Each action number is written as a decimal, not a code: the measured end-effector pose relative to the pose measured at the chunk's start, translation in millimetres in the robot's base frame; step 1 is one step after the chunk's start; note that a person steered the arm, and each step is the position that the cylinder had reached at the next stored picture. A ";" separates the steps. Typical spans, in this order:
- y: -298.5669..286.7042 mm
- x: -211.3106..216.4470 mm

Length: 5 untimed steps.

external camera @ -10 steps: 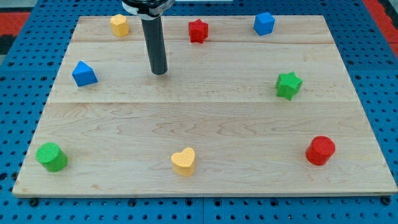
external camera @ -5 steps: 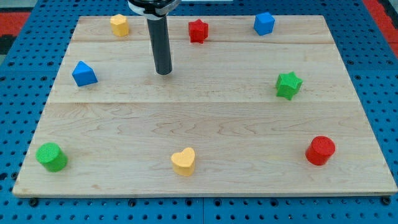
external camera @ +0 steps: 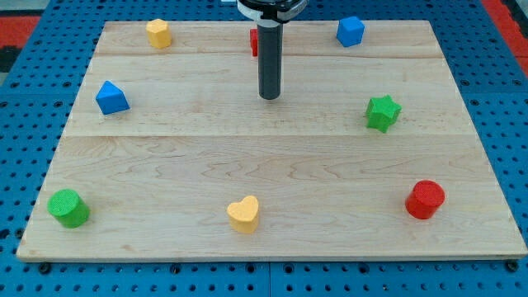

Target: Move the blue cube closer to the red star

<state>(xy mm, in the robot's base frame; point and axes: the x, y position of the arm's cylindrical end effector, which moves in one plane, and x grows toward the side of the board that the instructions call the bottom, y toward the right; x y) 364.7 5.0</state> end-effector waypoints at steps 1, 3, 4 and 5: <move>9.8 0.0; 10.1 0.0; 10.1 0.0; 20.9 0.0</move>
<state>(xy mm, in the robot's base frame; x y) 364.7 25.9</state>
